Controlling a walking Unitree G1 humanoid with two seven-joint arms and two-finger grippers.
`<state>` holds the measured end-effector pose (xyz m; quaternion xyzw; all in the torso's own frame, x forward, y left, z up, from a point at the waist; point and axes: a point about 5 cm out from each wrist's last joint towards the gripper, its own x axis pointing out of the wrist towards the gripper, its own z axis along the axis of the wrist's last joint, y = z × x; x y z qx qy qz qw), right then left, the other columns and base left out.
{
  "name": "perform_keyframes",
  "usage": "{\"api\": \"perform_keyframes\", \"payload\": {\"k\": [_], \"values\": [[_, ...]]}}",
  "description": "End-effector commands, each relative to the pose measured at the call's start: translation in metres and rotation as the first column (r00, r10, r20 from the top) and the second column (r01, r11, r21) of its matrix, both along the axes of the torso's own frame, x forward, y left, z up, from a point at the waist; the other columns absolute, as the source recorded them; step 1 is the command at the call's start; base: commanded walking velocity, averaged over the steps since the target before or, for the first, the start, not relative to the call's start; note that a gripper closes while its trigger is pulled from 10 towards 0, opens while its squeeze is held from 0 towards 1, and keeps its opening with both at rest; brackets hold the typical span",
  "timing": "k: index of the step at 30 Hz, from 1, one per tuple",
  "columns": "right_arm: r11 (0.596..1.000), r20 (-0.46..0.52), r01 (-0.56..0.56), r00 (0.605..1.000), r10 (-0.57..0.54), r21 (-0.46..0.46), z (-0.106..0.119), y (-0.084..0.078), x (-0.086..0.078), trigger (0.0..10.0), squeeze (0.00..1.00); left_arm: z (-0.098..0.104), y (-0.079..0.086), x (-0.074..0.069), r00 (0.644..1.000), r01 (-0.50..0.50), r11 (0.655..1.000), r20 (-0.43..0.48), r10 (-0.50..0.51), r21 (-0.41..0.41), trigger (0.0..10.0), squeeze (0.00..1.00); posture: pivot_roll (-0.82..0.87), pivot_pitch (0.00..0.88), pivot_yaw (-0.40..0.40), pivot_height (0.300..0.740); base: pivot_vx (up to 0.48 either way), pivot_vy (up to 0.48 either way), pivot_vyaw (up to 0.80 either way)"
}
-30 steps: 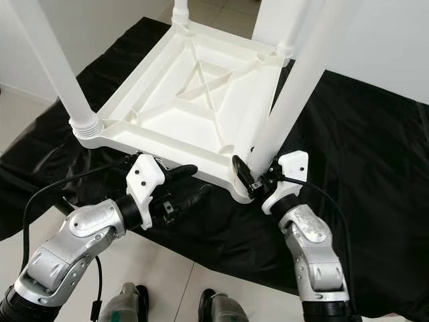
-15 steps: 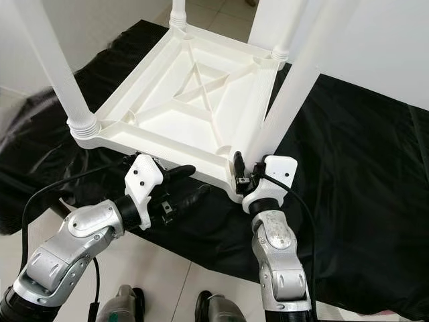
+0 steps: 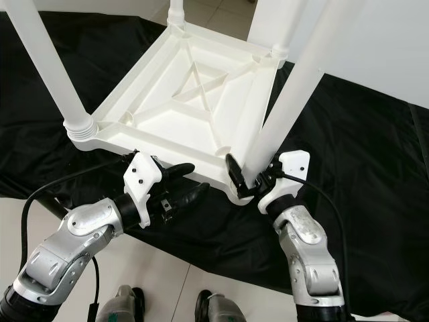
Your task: Building children table
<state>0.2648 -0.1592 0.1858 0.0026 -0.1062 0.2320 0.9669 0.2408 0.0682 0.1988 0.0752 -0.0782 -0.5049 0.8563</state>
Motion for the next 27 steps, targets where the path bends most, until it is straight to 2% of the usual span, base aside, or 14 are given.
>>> {"api": "perform_keyframes", "payload": {"k": [1,4,14,15,16,17,27], "values": [[0.999,-0.015,-0.033,0.999,0.033,-0.008,-0.003,-0.003,0.0,10.0,0.0,-0.003,-0.001,-0.001,1.0,0.025,1.0,-0.01,-0.025,0.005,10.0,0.0,0.09,0.175,-0.107,0.74,0.0,0.0,0.0],[0.979,-0.011,-0.169,0.986,0.169,-0.115,-0.003,-0.012,0.006,10.0,0.0,-0.004,-0.002,-0.006,0.998,0.037,0.999,-0.045,-0.039,-0.025,10.0,0.0,0.09,0.168,-0.106,0.74,0.0,0.0,0.0],[0.961,-0.011,-0.212,0.977,0.213,-0.176,-0.001,-0.027,0.018,10.0,0.0,-0.009,-0.005,-0.013,0.99,0.033,0.995,-0.135,-0.046,-0.091,10.0,0.0,0.09,0.155,-0.107,0.74,0.0,0.0,0.0],[0.962,-0.018,-0.213,0.977,0.213,-0.168,-0.002,-0.027,0.019,5.1,0.0,-0.01,-0.006,-0.014,0.99,0.035,0.995,-0.137,-0.047,-0.091,10.0,0.0,0.1,0.152,-0.106,0.74,0.0,0.0,0.0],[0.962,-0.023,-0.218,0.976,0.217,-0.162,-0.003,-0.028,0.02,5.1,0.0,-0.01,-0.007,-0.014,0.989,0.036,0.995,-0.137,-0.048,-0.091,10.0,0.0,0.1,0.152,-0.106,0.74,0.0,0.0,0.0],[0.959,-0.016,-0.23,0.973,0.231,-0.164,-0.005,-0.028,0.019,0.0,0.0,-0.01,-0.007,-0.014,0.989,0.037,0.995,-0.137,-0.049,-0.089,10.0,0.0,0.1,0.149,-0.1,0.74,0.0,0.0,0.0],[0.948,-0.045,-0.273,0.962,0.269,-0.166,-0.014,-0.032,0.015,0.0,0.0,-0.011,-0.007,-0.013,0.984,0.039,0.996,-0.169,-0.053,-0.083,10.0,0.0,0.09,0.138,-0.09,0.74,0.0,0.0,0.0]]}}
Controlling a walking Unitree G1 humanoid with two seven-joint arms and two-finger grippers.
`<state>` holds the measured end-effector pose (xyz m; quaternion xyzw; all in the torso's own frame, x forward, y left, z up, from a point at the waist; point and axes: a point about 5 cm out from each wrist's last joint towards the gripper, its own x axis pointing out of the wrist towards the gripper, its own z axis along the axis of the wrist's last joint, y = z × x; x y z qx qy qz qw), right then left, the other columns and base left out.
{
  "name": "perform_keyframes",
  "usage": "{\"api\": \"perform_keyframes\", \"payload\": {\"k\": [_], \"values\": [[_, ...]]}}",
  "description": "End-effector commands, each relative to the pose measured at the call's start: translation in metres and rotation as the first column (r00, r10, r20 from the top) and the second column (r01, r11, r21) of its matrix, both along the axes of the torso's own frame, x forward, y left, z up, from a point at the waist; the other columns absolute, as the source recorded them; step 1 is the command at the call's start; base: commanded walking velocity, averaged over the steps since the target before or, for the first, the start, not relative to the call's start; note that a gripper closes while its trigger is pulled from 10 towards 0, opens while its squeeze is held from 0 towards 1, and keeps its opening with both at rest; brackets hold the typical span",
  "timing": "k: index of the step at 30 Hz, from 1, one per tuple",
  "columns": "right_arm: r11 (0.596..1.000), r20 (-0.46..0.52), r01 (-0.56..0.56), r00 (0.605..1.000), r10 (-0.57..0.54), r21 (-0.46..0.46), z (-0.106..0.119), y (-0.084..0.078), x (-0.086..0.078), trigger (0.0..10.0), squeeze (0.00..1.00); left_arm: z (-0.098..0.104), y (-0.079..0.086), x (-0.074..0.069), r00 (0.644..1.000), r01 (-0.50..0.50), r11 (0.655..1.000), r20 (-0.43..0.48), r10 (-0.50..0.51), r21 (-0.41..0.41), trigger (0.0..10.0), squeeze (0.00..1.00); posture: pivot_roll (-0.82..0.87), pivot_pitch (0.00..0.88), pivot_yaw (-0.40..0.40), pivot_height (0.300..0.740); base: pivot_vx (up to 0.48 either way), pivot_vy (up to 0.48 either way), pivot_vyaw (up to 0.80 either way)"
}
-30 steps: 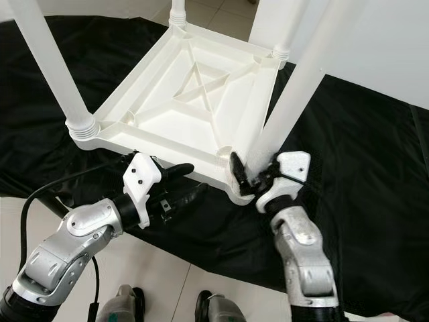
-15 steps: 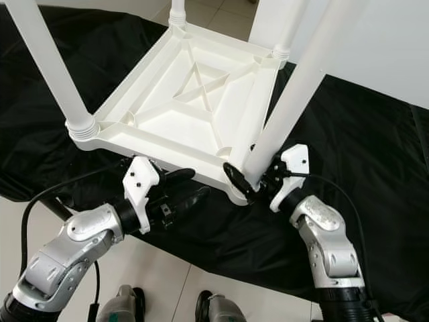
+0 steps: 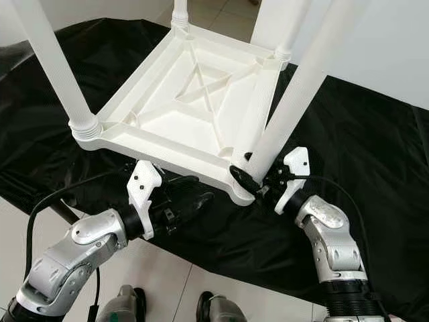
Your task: Building children table
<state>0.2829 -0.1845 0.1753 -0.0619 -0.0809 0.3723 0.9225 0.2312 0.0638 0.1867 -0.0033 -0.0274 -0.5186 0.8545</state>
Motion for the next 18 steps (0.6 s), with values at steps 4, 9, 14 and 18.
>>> {"api": "perform_keyframes", "payload": {"k": [4,9,14,18], "values": [[1.0,-0.011,0.006,1.0,-0.006,-0.009,-0.0043,-0.0079,-0.003,0.0,0.0,0.0016,-0.0029,-0.0029,1.0,0.018,1.0,-0.004,-0.018,0.0,10.0,0.0,0.09,0.138,-0.09,0.74,0.0,0.0,0.0],[0.996,-0.029,0.089,0.996,-0.089,0.008,-0.0068,-0.0073,-0.0011,10.0,0.0,0.0024,-0.0047,-0.0022,1.0,0.016,1.0,0.005,-0.016,-0.002,10.0,0.0,0.08,0.131,-0.096,0.74,0.0,0.0,0.0],[0.983,-0.033,0.186,0.982,-0.185,0.012,-0.0088,-0.0029,-0.0016,10.0,0.0,0.0028,-0.0047,-0.0031,1.0,0.009,1.0,0.006,-0.009,-0.002,10.0,0.0,0.09,0.139,-0.102,0.74,0.0,0.0,0.0],[0.956,-0.039,0.294,0.955,-0.294,-0.006,-0.0126,0.0008,-0.003,10.0,0.0,0.0027,-0.0046,-0.0041,1.0,0.004,1.0,0.001,-0.004,-0.004,10.0,0.0,0.08,0.148,-0.105,0.74,0.0,0.0,0.0]]}}
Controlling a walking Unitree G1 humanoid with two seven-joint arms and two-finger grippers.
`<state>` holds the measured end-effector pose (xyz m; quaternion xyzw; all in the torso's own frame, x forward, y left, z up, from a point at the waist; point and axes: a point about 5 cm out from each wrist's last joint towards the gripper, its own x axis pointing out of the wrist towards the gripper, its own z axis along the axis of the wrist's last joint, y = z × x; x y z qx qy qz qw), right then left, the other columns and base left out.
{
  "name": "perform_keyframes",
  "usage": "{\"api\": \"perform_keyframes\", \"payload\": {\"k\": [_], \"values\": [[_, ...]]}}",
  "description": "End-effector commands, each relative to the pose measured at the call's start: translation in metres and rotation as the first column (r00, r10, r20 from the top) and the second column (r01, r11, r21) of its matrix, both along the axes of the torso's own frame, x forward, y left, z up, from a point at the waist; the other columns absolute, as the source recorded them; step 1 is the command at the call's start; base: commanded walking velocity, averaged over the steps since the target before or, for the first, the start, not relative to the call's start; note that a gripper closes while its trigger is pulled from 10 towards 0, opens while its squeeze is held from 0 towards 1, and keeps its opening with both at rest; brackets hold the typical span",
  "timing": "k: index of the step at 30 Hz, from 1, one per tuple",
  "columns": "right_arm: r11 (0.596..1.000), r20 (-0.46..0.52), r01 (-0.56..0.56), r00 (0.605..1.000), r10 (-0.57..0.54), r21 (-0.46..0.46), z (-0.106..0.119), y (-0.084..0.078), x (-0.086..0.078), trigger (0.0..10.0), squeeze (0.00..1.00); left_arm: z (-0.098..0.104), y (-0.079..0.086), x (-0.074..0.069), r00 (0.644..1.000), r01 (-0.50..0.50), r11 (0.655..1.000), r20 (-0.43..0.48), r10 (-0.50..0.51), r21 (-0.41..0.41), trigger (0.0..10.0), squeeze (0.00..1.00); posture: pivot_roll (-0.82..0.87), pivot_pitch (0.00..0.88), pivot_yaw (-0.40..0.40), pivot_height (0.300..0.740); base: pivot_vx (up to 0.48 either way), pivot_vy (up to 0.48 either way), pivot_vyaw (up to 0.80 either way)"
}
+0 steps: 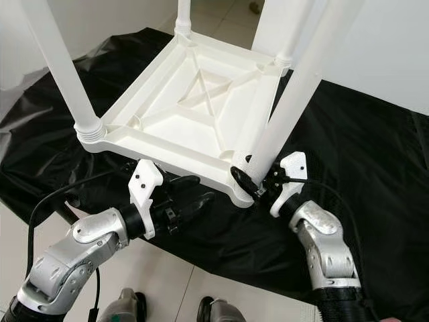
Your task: Building children table
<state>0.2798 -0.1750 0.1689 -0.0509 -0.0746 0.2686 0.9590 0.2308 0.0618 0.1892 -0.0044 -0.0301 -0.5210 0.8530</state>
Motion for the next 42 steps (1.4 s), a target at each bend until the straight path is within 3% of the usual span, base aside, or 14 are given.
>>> {"api": "perform_keyframes", "payload": {"k": [1,3,9,12,14,15,28,29,36,37,38,39,40,42], "values": [[0.991,-0.03,0.131,0.991,-0.131,-0.026,-0.007,-0.008,-0.001,10.0,0.0,0.0,-0.003,-0.004,1.0,-0.002,1.0,-0.006,0.002,-0.001,10.0,0.0,0.08,0.153,-0.105,0.74,0.0,0.0,0.0],[0.982,-0.051,0.188,0.981,-0.187,0.019,-0.008,-0.003,-0.004,10.0,0.0,0.0,-0.003,-0.005,1.0,-0.001,1.0,-0.012,0.001,-0.005,10.0,0.0,0.08,0.159,-0.107,0.74,0.0,0.0,0.0],[0.96,-0.048,0.276,0.96,-0.275,0.032,-0.008,0.004,-0.008,10.0,0.0,-0.001,-0.003,-0.006,1.0,0.0,1.0,-0.018,0.0,-0.005,10.0,0.0,0.08,0.168,-0.108,0.74,0.0,0.0,0.0],[0.858,-0.041,0.51,0.86,-0.508,0.057,-0.008,0.017,-0.012,10.0,0.0,0.0,-0.003,-0.006,1.0,0.003,1.0,-0.023,-0.004,-0.01,10.0,0.0,0.08,0.177,-0.111,0.74,0.0,0.0,0.0],[0.805,-0.067,0.587,0.809,-0.583,0.087,-0.008,0.022,-0.012,10.0,0.0,0.0,-0.004,-0.007,1.0,0.004,1.0,-0.025,-0.004,-0.011,10.0,0.0,0.08,0.181,-0.114,0.74,0.0,0.0,0.0],[0.797,-0.091,0.595,0.803,-0.588,0.105,-0.009,0.027,-0.012,10.0,0.0,0.0,-0.004,-0.008,1.0,0.002,1.0,-0.027,-0.003,-0.012,10.0,0.0,0.08,0.187,-0.117,0.74,0.0,0.0,0.0],[0.809,-0.14,0.575,0.817,-0.56,0.119,-0.012,0.036,-0.012,10.0,0.0,0.001,-0.004,-0.007,0.999,-0.002,1.0,-0.034,0.002,-0.019,10.0,0.0,0.08,0.194,-0.113,0.74,0.0,0.0,0.0],[0.825,-0.143,0.55,0.834,-0.533,0.132,-0.012,0.038,-0.013,10.0,1.0,0.001,-0.003,-0.007,0.999,-0.004,1.0,-0.032,0.003,-0.02,10.0,0.0,0.08,0.195,-0.112,0.74,0.0,0.0,0.0],[0.869,-0.123,0.466,0.884,-0.451,0.165,-0.01,0.026,-0.01,10.0,1.0,0.002,-0.002,-0.007,0.999,-0.014,1.0,-0.031,0.013,-0.02,10.0,0.0,0.08,0.194,-0.109,0.74,0.0,0.0,0.0],[0.895,-0.107,0.41,0.911,-0.397,0.173,-0.007,0.022,-0.008,10.0,1.0,0.002,-0.001,-0.006,0.999,-0.016,1.0,-0.03,0.016,-0.018,10.0,0.0,0.08,0.193,-0.108,0.74,0.0,0.0,0.0],[0.895,-0.107,0.41,0.911,-0.397,0.173,-0.007,0.022,-0.008,10.0,1.0,0.002,-0.001,-0.006,0.999,-0.016,1.0,-0.03,0.016,-0.018,10.0,0.0,0.08,0.193,-0.108,0.74,0.0,0.0,0.0],[0.927,-0.088,0.336,0.941,-0.325,0.166,-0.003,0.018,-0.007,10.0,1.0,0.002,-0.001,-0.005,0.999,-0.018,1.0,-0.028,0.018,-0.017,10.0,0.0,0.08,0.191,-0.106,0.74,0.0,0.0,0.0],[0.961,-0.077,0.232,0.972,-0.223,0.15,0.001,0.012,-0.007,10.0,0.56,0.003,0.0,-0.005,0.999,-0.019,1.0,-0.025,0.019,-0.016,10.0,0.0,0.09,0.191,-0.106,0.74,0.0,0.0,0.0],[0.977,-0.072,0.165,0.985,-0.157,0.138,0.004,0.008,-0.007,10.0,0.56,0.003,0.0,-0.004,1.0,-0.02,1.0,-0.023,0.02,-0.015,10.0,0.0,0.09,0.19,-0.104,0.74,0.0,0.0,0.0]]}}
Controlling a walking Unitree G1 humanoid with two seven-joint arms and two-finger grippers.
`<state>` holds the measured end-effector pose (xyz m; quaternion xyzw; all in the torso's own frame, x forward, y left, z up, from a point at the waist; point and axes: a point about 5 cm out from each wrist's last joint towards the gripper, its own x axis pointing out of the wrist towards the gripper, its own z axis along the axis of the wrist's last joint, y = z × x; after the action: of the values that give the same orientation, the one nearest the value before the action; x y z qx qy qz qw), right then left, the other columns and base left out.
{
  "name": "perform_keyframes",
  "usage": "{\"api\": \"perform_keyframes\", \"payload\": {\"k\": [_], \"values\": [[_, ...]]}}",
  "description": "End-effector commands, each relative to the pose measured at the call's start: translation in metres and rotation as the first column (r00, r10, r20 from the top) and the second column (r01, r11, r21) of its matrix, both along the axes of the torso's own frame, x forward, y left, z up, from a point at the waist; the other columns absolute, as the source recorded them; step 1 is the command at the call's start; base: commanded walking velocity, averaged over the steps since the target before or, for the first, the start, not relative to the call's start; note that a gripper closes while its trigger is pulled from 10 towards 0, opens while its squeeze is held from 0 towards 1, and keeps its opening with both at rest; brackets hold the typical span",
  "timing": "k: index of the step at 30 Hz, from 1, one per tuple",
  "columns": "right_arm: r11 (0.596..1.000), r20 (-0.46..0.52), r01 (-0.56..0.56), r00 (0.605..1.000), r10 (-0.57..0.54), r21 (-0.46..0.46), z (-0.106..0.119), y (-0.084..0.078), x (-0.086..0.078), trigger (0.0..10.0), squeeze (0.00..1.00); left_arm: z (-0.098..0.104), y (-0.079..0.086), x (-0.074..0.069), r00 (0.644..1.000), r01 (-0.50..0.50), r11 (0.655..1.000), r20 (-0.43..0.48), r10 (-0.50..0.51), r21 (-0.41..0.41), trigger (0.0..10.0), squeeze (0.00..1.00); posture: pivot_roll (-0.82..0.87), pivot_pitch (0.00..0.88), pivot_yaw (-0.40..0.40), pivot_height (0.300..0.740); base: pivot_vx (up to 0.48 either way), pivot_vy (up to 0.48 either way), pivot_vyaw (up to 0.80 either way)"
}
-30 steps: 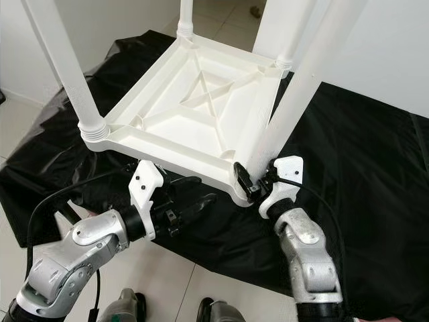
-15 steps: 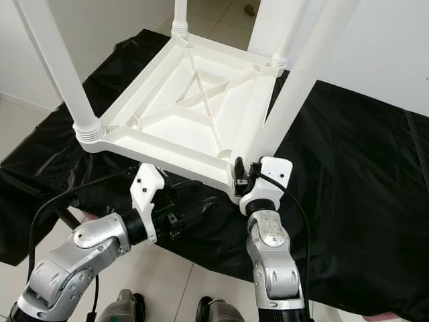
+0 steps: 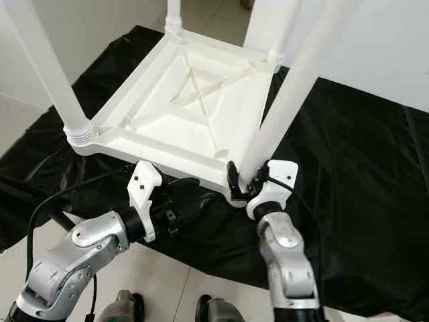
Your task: Building children table
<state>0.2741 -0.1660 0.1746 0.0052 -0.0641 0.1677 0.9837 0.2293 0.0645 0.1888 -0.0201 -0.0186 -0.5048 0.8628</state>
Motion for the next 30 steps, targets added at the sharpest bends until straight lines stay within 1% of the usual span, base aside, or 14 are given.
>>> {"api": "perform_keyframes", "payload": {"k": [1,2,3,4,6,8,9,10,13,15,17,21,22,30], "values": [[0.999,-0.012,-0.038,0.999,0.038,0.027,-0.002,-0.001,-0.001,10.0,0.56,0.004,-0.002,-0.003,1.0,0.017,1.0,0.014,-0.017,0.001,10.0,0.0,0.09,0.19,-0.104,0.74,0.0,0.0,0.0],[0.996,-0.005,-0.093,0.996,0.093,0.01,0.001,-0.005,-0.001,10.0,0.0,0.004,-0.002,-0.002,1.0,0.016,1.0,0.014,-0.016,0.001,10.0,0.0,0.09,0.188,-0.104,0.74,0.0,0.0,0.0],[0.996,-0.005,-0.093,0.996,0.093,0.01,0.001,-0.005,-0.001,10.0,0.0,0.004,-0.002,-0.002,1.0,0.016,1.0,0.014,-0.016,0.001,10.0,0.0,0.09,0.188,-0.104,0.74,0.0,0.0,0.0],[0.991,-0.008,-0.135,0.991,0.135,0.003,0.002,-0.008,-0.001,10.0,0.0,0.004,-0.002,-0.002,1.0,0.015,1.0,0.015,-0.015,0.002,10.0,0.0,0.09,0.187,-0.103,0.74,0.0,0.0,0.0],[0.968,-0.004,-0.245,0.97,0.245,-0.057,0.005,-0.014,0.001,10.0,0.0,0.005,-0.001,-0.001,1.0,0.009,1.0,0.022,-0.009,0.005,10.0,0.0,0.1,0.182,-0.1,0.74,0.0,0.0,0.0],[0.956,-0.005,-0.282,0.959,0.282,-0.077,0.006,-0.016,0.001,10.0,0.0,0.006,0.0,-0.001,1.0,0.006,1.0,0.024,-0.007,0.005,10.0,0.0,0.1,0.182,-0.1,0.74,0.0,0.0,0.0],[0.942,-0.012,-0.321,0.947,0.321,-0.095,0.006,-0.017,0.003,10.0,0.0,0.006,0.0,-0.001,1.0,0.004,1.0,0.024,-0.004,0.004,10.0,0.0,0.1,0.179,-0.096,0.74,0.0,0.0,0.0],[0.942,-0.012,-0.321,0.947,0.321,-0.095,0.006,-0.017,0.003,10.0,0.0,0.006,0.0,-0.001,1.0,0.004,1.0,0.024,-0.004,0.004,10.0,0.0,0.1,0.179,-0.096,0.74,0.0,0.0,0.0],[0.915,-0.028,-0.382,0.924,0.382,-0.126,0.004,-0.021,0.01,10.0,0.0,0.006,0.0,-0.001,1.0,0.003,1.0,0.025,-0.003,0.005,10.0,0.0,0.1,0.173,-0.094,0.74,0.0,0.0,0.0],[0.915,-0.028,-0.382,0.924,0.382,-0.126,0.004,-0.021,0.01,10.0,0.0,0.006,0.0,-0.001,1.0,0.003,1.0,0.025,-0.003,0.005,10.0,0.0,0.1,0.173,-0.094,0.74,0.0,0.0,0.0],[0.902,-0.036,-0.405,0.914,0.404,-0.151,0.004,-0.024,0.016,10.0,0.0,0.007,0.0,0.0,1.0,0.002,1.0,0.028,-0.002,0.005,10.0,0.0,0.11,0.165,-0.093,0.74,0.0,0.0,0.0],[0.899,-0.037,-0.408,0.912,0.407,-0.158,0.003,-0.026,0.019,10.0,0.0,0.007,0.0,0.0,1.0,0.002,1.0,0.028,-0.002,0.005,10.0,0.0,0.11,0.163,-0.092,0.74,0.0,0.0,0.0],[0.893,-0.042,-0.416,0.909,0.416,-0.172,0.001,-0.026,0.023,0.0,0.0,0.008,0.0,0.0,1.0,0.004,1.0,0.03,-0.004,0.006,10.0,0.0,0.11,0.153,-0.091,0.74,0.0,0.0,0.0],[0.874,-0.065,-0.459,0.888,0.454,-0.161,-0.011,-0.026,0.024,0.0,0.0,0.008,0.0,0.001,0.999,0.008,1.0,0.033,-0.008,0.008,10.0,0.0,0.11,0.14,-0.091,0.74,0.0,0.0,0.0]]}}
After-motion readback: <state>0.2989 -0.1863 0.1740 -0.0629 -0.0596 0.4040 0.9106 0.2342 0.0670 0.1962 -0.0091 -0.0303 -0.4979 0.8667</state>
